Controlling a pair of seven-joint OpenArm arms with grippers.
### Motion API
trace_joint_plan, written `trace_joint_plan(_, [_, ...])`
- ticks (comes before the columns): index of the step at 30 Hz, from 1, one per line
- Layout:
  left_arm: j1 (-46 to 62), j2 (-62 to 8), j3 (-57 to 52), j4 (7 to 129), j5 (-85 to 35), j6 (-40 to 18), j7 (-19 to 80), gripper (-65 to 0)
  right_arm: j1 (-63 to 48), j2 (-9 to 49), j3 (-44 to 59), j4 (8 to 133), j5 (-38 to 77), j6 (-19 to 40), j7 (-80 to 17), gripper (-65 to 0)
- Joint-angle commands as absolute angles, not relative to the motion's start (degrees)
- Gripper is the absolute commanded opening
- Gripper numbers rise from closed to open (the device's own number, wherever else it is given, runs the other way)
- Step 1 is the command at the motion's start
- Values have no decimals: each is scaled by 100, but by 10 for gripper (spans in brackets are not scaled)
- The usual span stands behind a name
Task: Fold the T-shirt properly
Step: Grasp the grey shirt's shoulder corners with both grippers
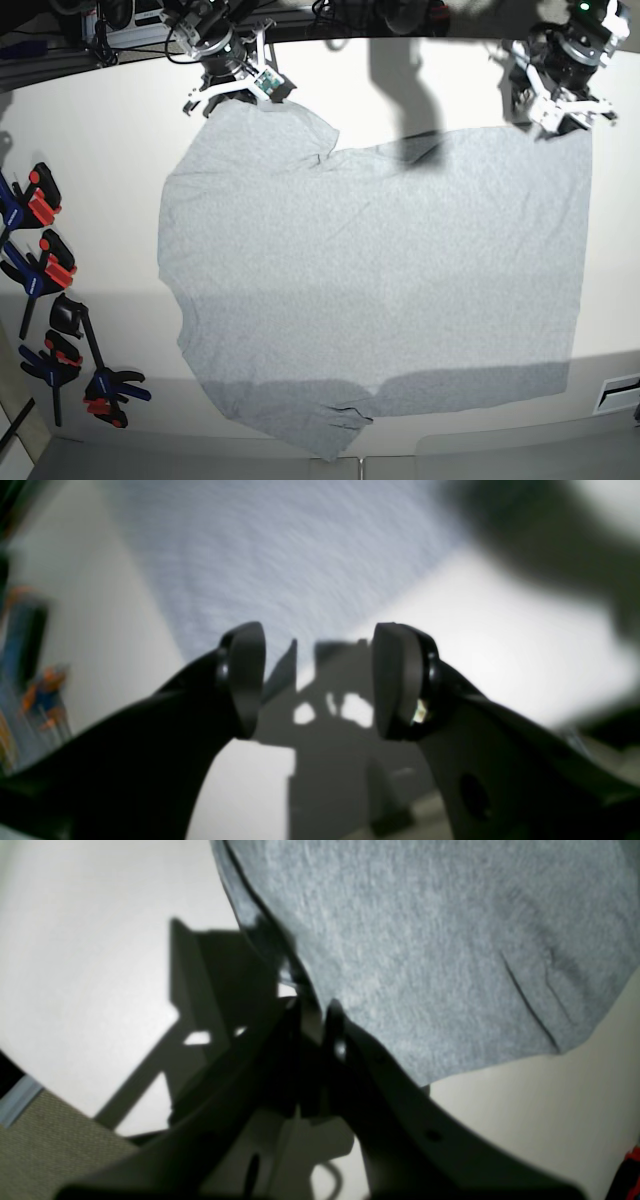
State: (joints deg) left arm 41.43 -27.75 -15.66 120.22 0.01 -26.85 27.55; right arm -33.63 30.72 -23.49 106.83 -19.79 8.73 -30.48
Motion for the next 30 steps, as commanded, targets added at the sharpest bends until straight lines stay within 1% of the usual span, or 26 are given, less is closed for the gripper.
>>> trace_joint_plan(1, [4156, -3044, -1603, 11876, 167, -2810, 2440, -330, -3430, 3142, -2333, 10652, -1953, 989, -3385, -650])
trace_joint_plan(5, [4156, -3822, -1603, 11069, 1203, -2856, 1533, -330, -3433, 3142, -2333, 10652, -1953, 989, -3354, -650])
trace_joint_plan(8, [4158, -4215, -1592, 10831, 1238, -2856, 1326, -329, -3430, 3142, -2333, 10652, -1933, 989, -3323, -650])
trace_joint_plan(11, [4121, -4427, -1448, 10812, 1240, -2853, 1319, -330, -3430, 3140, -2333, 10652, -1933, 991, -3321, -650])
trace_joint_plan(16, [3658, -4447, -663, 10711, 1247, -2840, 1470, -330, -3430, 3129, -2333, 10652, -1933, 991, -3323, -650])
trace_joint_plan(21, [2943, -4469, 270, 10119, 1798, -2504, 2097, -330, -3433, 3127, -2333, 10652, -1935, 991, -3376, -650])
trace_joint_plan(23, [2788, -4523, 473, 9880, 1796, -2506, 2305, -330, -3433, 3127, -2333, 10652, -1935, 991, -3376, -650])
trace_joint_plan(28, [2733, -4692, 738, 9386, 1798, -2506, 2316, -330, -3430, 3127, -2331, 10652, -1935, 991, -3398, -650])
trace_joint_plan(30, [2749, -4687, 764, 9251, 1793, -2504, 2556, -330, -3433, 3124, -2333, 10652, -1935, 991, -3413, -650])
